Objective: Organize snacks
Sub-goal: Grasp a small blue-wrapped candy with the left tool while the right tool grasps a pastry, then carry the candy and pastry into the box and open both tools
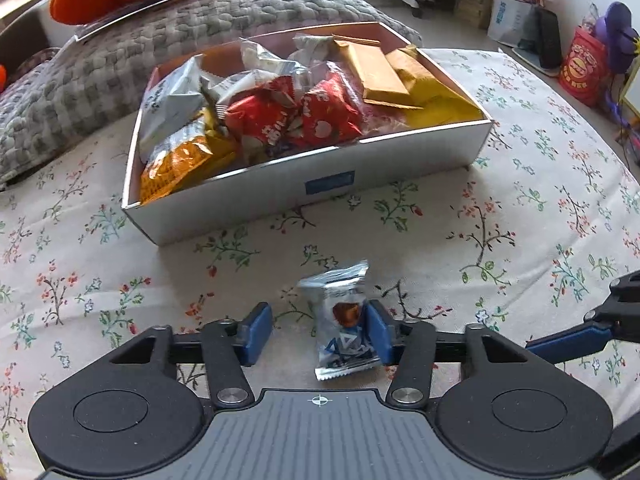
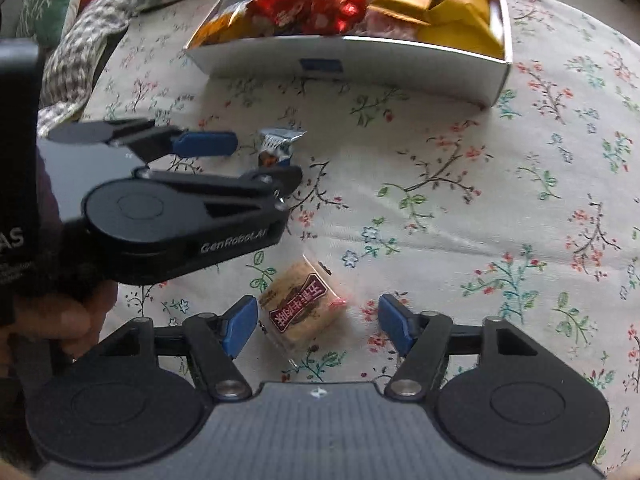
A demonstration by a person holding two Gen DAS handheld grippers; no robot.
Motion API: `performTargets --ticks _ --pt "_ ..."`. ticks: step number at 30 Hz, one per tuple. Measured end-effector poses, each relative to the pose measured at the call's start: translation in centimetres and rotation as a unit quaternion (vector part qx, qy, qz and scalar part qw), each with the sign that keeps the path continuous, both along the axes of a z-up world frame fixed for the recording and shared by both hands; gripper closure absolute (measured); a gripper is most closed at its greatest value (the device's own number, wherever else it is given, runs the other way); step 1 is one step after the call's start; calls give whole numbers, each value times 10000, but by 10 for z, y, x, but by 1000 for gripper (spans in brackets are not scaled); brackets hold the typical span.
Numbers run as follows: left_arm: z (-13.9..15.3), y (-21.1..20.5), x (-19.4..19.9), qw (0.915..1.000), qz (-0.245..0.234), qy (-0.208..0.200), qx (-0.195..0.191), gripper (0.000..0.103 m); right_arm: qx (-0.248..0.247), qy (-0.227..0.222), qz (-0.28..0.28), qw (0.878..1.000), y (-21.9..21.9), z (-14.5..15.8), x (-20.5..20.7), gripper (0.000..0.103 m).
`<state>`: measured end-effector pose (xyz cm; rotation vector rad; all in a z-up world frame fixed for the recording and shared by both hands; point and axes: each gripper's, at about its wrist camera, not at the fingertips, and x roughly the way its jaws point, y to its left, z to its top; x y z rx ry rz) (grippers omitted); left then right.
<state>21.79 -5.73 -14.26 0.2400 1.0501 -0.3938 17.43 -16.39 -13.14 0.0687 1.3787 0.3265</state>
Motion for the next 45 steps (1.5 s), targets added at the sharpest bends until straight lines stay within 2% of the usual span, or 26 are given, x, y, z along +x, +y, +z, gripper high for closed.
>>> performTargets --ticks 5,13,19,21,35,45 --pt "-1 5 5 9999 129 -25 -28 78 -109 -120 207 9997 7 1 0 36" --pt "3 12 6 9996 264 21 -109 80 -329 -304 483 9978 17 0 -2 40" --pt "10 17 9 9988 456 -26 -196 81 -384 -387 554 9970 20 0 -3 54" --pt "12 17 9 9986 475 -43 -214 81 -409 -441 596 9964 20 2 -4 64" --pt "15 20 11 9979 575 -38 -313 81 -260 -501 224 9982 6 8 3 67" --pt "19 21 11 9973 617 -86 -392 81 -177 -676 154 9974 -1 15 3 67"
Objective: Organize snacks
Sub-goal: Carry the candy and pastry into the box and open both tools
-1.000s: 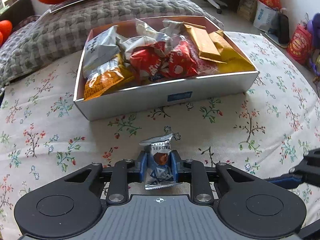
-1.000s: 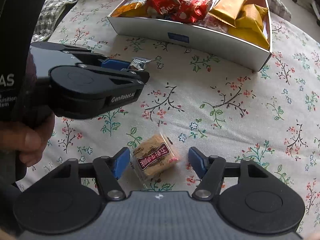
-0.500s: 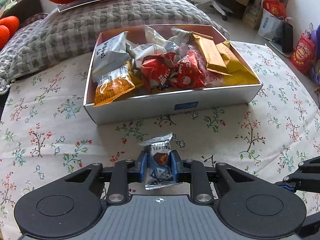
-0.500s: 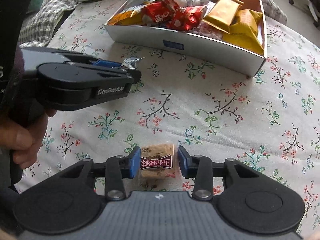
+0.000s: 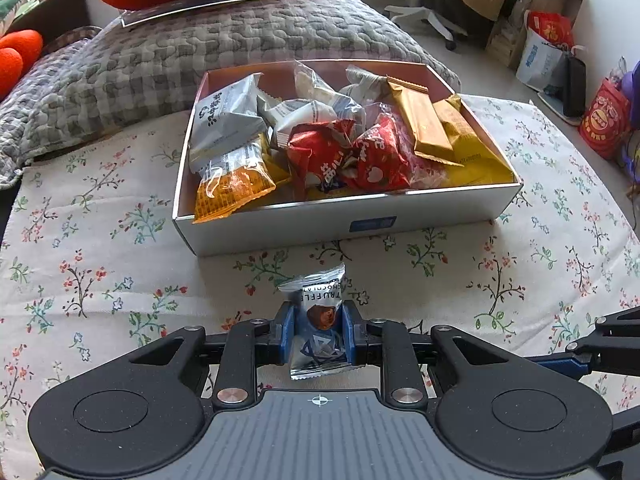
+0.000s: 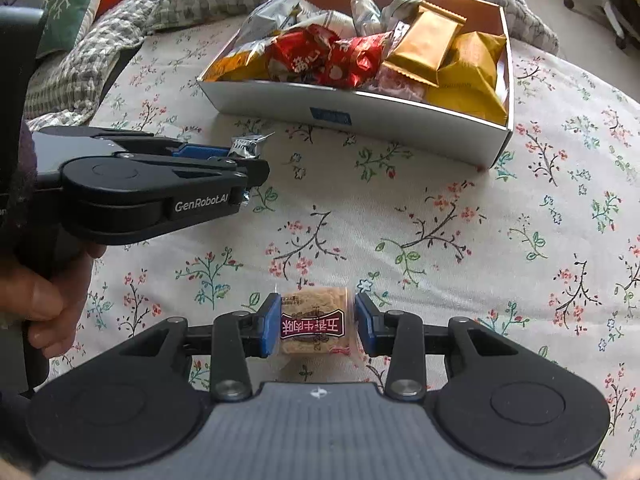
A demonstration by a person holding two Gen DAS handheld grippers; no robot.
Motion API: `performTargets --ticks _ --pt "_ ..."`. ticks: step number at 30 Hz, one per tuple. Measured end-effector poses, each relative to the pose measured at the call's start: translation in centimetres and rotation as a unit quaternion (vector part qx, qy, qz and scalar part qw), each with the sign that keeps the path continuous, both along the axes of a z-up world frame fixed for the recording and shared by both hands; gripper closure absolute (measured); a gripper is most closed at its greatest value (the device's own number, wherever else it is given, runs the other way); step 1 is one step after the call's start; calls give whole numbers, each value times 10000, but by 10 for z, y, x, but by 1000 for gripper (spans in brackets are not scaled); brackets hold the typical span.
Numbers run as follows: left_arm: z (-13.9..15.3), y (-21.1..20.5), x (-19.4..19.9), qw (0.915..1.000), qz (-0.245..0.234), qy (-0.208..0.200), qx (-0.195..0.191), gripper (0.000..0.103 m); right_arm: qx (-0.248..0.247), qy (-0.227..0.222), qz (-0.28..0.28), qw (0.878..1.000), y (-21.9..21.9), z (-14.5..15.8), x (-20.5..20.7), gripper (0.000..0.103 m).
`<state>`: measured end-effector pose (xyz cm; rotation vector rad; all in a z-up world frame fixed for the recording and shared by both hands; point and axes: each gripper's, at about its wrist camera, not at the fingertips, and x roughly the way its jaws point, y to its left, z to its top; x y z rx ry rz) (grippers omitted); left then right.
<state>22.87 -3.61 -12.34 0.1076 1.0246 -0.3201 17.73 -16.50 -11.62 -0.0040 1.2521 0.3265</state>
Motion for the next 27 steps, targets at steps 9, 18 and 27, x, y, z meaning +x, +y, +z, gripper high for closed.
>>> performTargets --ticks 9,18,27 --pt "7 1 -1 9998 60 -131 -111 81 0 -324 -121 9994 -6 10 1 67" --pt "20 8 0 9988 209 -317 -296 81 16 -579 -611 9964 -25 17 10 67" --pt "30 12 1 9972 354 -506 -429 82 210 -852 -1138 9896 -44 28 17 67"
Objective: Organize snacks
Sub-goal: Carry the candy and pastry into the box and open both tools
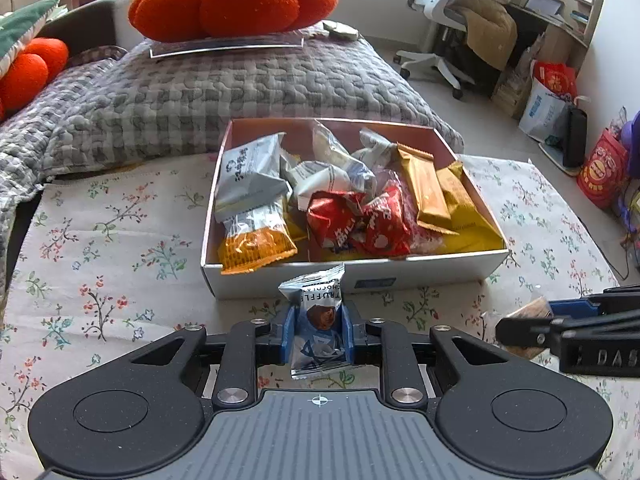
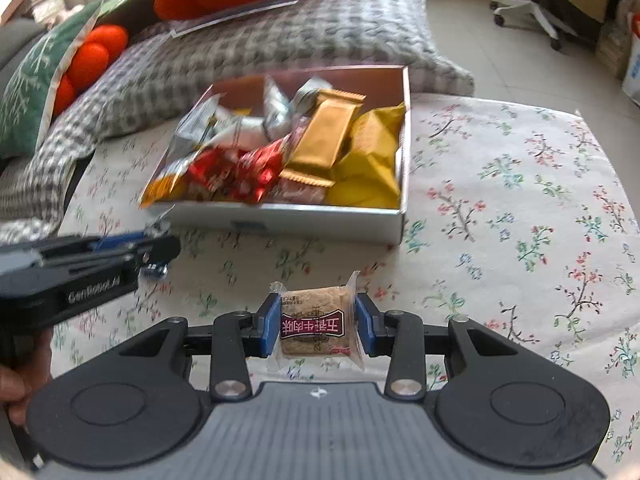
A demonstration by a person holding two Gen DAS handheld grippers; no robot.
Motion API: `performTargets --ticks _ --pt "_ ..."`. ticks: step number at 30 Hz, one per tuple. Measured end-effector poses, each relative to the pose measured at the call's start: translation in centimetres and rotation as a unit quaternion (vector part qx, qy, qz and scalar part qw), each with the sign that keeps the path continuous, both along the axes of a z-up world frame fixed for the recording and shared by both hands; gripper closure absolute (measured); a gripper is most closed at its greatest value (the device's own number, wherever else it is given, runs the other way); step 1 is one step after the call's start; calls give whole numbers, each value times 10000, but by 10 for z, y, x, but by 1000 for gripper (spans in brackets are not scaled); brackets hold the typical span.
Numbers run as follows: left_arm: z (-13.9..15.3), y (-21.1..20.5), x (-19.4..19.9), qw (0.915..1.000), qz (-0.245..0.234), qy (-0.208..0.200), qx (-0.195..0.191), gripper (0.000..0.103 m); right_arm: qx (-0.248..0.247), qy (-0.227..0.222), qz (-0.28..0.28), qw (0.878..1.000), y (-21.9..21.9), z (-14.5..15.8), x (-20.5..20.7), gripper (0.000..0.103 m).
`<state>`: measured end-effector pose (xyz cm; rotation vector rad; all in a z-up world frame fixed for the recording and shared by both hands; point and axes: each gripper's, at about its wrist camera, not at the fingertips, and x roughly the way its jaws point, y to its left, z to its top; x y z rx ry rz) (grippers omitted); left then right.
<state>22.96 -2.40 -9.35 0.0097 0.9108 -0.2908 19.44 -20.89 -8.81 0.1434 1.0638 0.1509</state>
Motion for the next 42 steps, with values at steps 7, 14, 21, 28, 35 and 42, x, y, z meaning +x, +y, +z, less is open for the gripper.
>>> performTargets --ticks 7,14,21,28,35,42 --pt "9 5 7 9994 173 -152 -239 83 257 -183 -440 9985 -19 3 7 67" --pt "17 8 21 9980 327 -338 -422 83 764 -452 -954 9915 -41 7 23 67" --pt "8 -8 44 9984 156 -277 -464 83 1542 -416 -1215 9797 -50 -5 49 67" --pt "-6 -18 70 9988 112 -384 -270 84 1260 -406 -1064 9855 -32 -18 69 67" --pt "-17 -21 78 9979 18 -616 -198 84 1084 -558 -1052 9869 -33 -33 78 67" --pt "-8 -21 70 9966 -162 -801 -139 78 1087 -663 -1069 9861 -34 -25 76 61"
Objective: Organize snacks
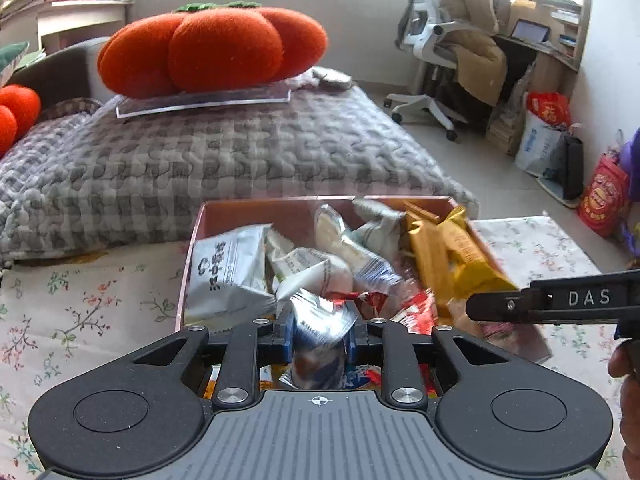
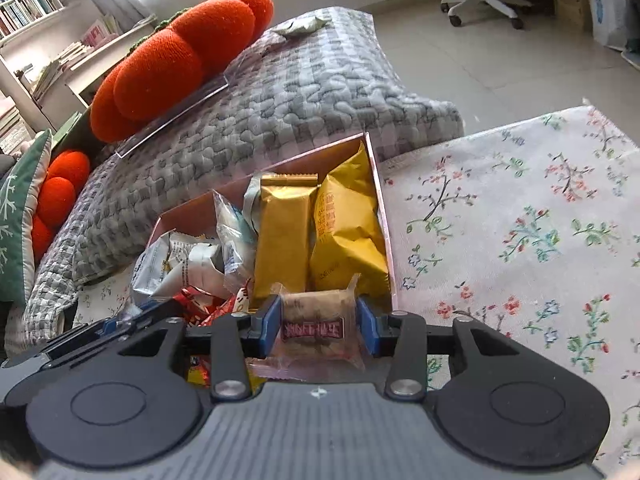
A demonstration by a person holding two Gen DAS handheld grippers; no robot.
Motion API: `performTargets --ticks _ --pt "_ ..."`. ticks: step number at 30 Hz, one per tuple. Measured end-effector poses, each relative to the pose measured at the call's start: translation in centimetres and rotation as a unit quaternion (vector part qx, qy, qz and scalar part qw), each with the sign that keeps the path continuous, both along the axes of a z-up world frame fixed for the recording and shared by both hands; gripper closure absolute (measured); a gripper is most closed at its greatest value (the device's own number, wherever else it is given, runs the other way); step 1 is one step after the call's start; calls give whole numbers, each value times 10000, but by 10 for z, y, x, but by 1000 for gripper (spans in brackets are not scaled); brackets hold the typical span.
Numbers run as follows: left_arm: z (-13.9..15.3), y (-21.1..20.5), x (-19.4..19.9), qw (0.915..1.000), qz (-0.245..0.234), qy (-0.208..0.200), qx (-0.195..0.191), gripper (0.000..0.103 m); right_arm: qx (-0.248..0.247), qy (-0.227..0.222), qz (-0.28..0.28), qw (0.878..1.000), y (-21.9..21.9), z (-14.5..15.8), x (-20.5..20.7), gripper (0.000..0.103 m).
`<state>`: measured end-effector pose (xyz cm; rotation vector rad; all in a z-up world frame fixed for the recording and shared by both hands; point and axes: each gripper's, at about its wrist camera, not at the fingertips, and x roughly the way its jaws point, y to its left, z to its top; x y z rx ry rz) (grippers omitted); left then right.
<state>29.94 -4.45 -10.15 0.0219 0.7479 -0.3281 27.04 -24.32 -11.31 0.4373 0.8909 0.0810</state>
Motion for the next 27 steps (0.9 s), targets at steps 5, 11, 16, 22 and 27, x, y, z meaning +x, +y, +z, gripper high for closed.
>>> performTargets --ticks 5,11,16,22,27 --pt "19 2 -10 9997 -25 -209 -76 59 49 -136 -17 9999 -3 13 -7 54" --pt "30 13 -23 9991 416 -40 -22 59 -354 37 -1 9994 8 23 -20 54" --pt "27 33 -40 9946 945 423 -21 59 -432 272 304 9982 17 29 -37 53" --pt "30 43 -87 9913 1174 541 234 59 -624 484 431 9959 29 32 -61 53" --pt "35 49 -121 9908 1186 629 161 59 -648 377 619 9953 51 45 -93 50"
